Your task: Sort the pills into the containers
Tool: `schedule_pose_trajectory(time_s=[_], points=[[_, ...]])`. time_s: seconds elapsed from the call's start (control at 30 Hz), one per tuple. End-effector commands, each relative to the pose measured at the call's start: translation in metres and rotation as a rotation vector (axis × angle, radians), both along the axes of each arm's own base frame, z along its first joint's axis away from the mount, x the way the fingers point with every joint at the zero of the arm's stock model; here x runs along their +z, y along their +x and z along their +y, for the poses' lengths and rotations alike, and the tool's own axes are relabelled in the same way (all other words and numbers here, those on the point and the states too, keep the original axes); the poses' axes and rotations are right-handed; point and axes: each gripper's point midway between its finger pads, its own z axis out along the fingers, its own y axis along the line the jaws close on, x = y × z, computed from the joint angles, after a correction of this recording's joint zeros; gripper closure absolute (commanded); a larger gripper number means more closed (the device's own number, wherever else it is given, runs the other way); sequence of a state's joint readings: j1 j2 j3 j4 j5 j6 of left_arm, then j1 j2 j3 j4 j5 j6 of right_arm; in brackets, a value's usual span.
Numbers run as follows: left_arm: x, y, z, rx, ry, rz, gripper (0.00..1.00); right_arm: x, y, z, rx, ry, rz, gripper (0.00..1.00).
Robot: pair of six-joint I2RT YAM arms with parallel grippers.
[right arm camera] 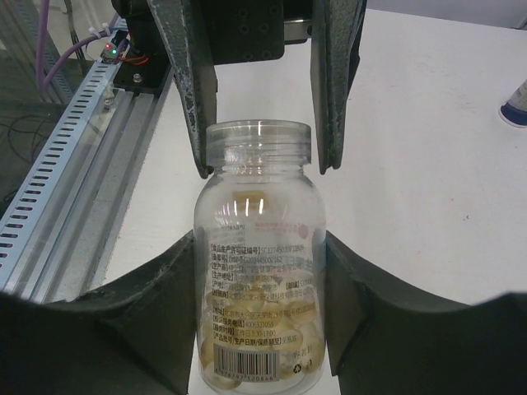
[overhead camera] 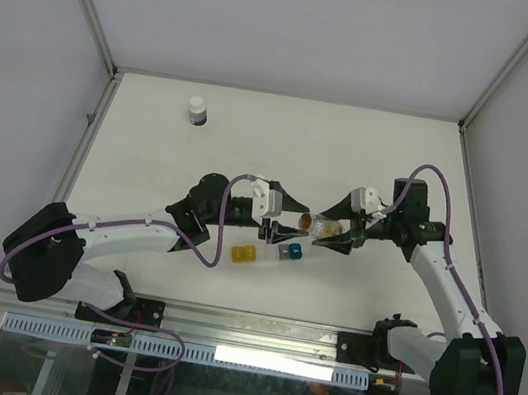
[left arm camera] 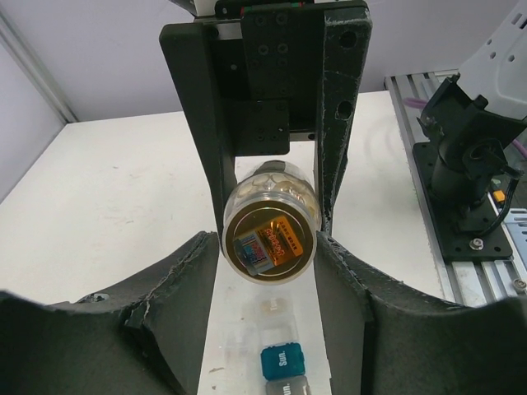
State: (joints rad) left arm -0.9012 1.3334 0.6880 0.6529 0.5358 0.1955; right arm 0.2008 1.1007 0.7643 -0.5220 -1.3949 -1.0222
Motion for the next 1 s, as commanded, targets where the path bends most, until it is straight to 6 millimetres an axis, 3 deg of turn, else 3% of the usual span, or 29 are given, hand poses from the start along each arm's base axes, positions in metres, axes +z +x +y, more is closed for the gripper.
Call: schedule_pose_trajectory(time_s=[0.0,0.13,0.3,0.53,0.6,0.7,0.87,0.97], points=[[0.035,0.004,-0.004,-0.010,-0.089,-0.034,0.50,0.009,-0.002,0.003,0.028,0.030,-0.037,1.00],[0.037,0.004,-0.005,-0.011,-0.101,-0.008,0.51,0.009,-0.002,0.003,0.028,0.030,-0.036,1.00],[0.045,-0.001,-0.005,-0.024,-0.140,0.057,0.61,0.007,0.000,0.002,0.018,0.019,-0.037,1.00],[0.055,-0.006,-0.001,0.022,-0.232,0.254,0.94,0.005,0.009,0.002,-0.023,-0.008,-0.022,1.00],[0.055,-0.001,0.000,0.103,-0.251,0.309,1.00,0.004,0.012,0.001,-0.040,-0.018,-0.019,1.00],[0.049,0.008,0.002,0.288,-0.250,0.373,1.00,0.006,0.016,0.001,-0.060,-0.025,-0.013,1.00],[0.016,0.029,0.005,0.569,-0.224,0.594,1.00,0.005,0.020,0.000,-0.081,-0.034,-0.002,1.00],[0.008,0.036,0.013,0.692,-0.291,0.639,1.00,0.004,0.023,0.000,-0.096,-0.041,0.001,1.00]])
